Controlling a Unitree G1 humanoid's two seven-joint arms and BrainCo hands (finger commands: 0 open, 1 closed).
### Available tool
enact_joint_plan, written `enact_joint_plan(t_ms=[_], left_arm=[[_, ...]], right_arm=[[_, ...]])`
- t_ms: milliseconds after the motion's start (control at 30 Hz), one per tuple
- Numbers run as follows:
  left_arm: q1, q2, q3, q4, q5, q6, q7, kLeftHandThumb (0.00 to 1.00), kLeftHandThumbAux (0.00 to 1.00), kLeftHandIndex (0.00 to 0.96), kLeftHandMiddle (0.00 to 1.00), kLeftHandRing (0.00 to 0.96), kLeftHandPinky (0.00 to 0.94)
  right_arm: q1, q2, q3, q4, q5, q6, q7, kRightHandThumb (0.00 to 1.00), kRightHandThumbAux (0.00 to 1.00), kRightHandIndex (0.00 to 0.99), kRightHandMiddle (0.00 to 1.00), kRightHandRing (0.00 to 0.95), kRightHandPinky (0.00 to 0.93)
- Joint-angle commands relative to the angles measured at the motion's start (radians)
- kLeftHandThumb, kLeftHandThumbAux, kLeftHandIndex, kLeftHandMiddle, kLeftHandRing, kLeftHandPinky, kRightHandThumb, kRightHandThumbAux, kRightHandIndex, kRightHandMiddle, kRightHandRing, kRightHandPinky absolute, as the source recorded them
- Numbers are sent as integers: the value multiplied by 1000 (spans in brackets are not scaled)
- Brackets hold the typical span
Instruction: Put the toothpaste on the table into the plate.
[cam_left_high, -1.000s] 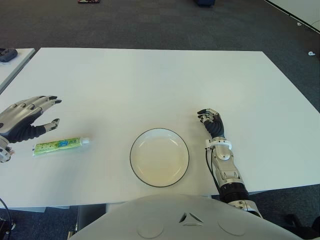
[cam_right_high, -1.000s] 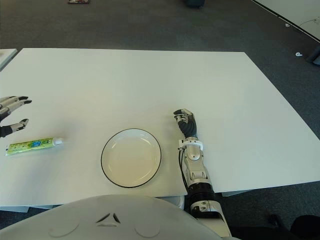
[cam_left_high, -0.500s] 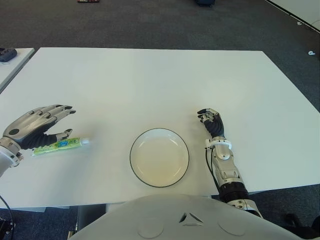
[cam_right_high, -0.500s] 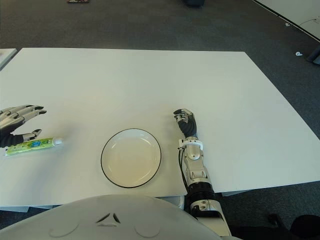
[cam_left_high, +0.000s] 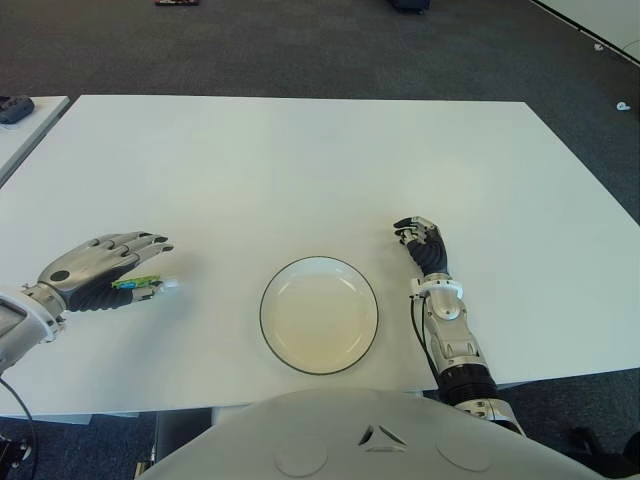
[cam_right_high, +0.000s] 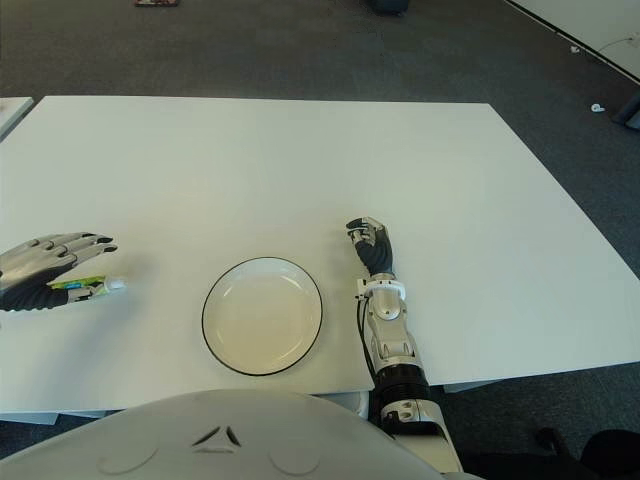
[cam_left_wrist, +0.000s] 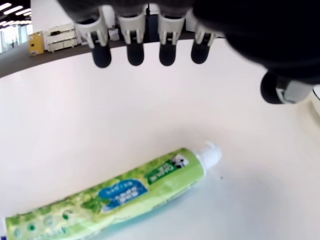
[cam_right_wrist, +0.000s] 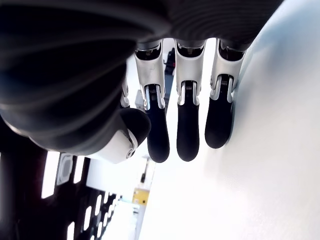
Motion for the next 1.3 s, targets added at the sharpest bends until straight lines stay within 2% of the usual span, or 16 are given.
enact_joint_plan(t_ms=[33,300,1300], left_arm=[[-30,26,-41,38,37,-34,24,453,209,0,0,0,0],[-50,30,-73,69,29,-54,19,434,208,0,0,0,0],[-59,31,-93,78,36,-50,33,431,208,0,0,0,0]], right_arm=[[6,7,2,-4,1,13,0,708,730,419,421,408,431],[7,8,-1,-4,4,12,-1,708,730,419,423,411,431],[8,-3,-5,4,0,16,-10,708,730,418,422,410,427]])
